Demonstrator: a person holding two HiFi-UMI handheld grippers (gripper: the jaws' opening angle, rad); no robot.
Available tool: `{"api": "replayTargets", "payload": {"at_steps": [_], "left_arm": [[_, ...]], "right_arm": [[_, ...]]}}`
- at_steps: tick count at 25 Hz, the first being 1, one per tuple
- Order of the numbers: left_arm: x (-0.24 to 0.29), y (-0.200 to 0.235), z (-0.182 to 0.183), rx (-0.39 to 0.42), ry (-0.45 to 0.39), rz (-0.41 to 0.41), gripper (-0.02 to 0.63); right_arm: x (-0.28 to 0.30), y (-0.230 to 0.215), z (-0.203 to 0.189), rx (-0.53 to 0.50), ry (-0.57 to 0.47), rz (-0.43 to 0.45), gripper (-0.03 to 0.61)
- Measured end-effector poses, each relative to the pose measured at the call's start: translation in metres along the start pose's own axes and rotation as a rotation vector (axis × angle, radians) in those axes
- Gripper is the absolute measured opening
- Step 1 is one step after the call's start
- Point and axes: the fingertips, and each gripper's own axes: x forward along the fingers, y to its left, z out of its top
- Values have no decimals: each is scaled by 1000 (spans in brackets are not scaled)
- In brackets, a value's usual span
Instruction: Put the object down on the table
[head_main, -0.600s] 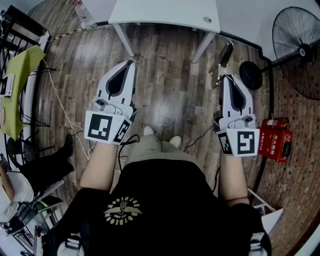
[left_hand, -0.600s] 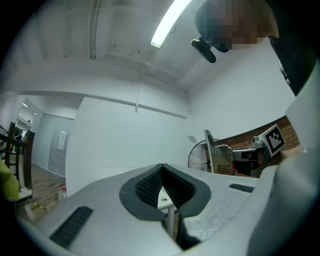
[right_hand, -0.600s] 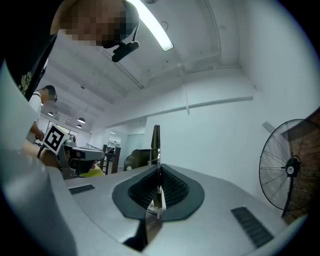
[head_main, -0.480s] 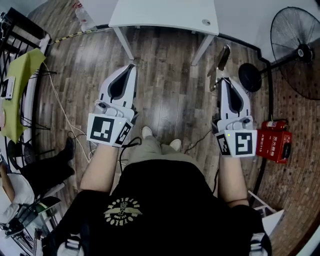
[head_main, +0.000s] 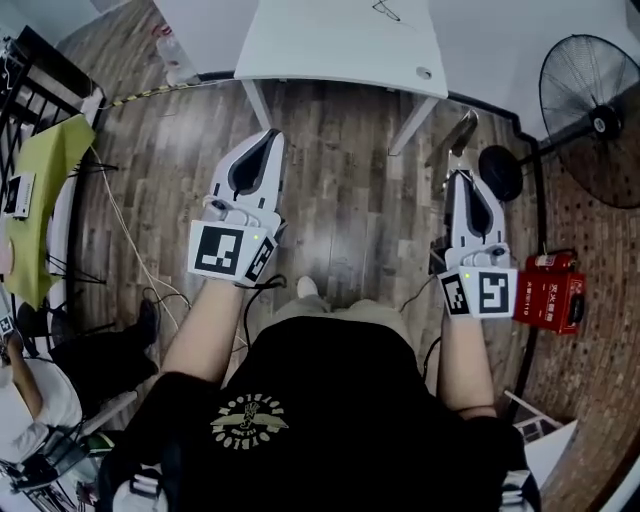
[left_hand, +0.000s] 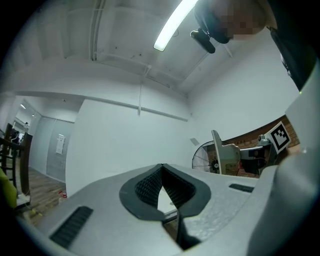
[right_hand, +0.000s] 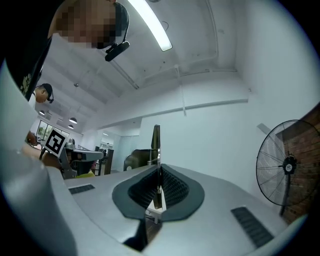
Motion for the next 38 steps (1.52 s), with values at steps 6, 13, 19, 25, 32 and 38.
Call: {"api": "replayTargets", "payload": {"at_steps": [6,13,19,25,32,38], "left_arm": [[3,51,-14,-21,6,40,6],[20,77,-38,-17,44,90,6],[47,82,-49,-16,50,76,6],[81,91,-60,-35,57,80,6],[126,101,-71,-39,62,72,6],[162,114,-85,-42,71,84,6]], "right_arm": [[32,14,-8,-21,26,-31,2],[61,14,-20,-26,25,-29,2],[83,-5,-30,-21,27,-35,2],[111,-24,-42,-16,40,-23,2],[151,-49,-56,-9,63,-14,2],[188,-72,-69,3,69,0,2]]}}
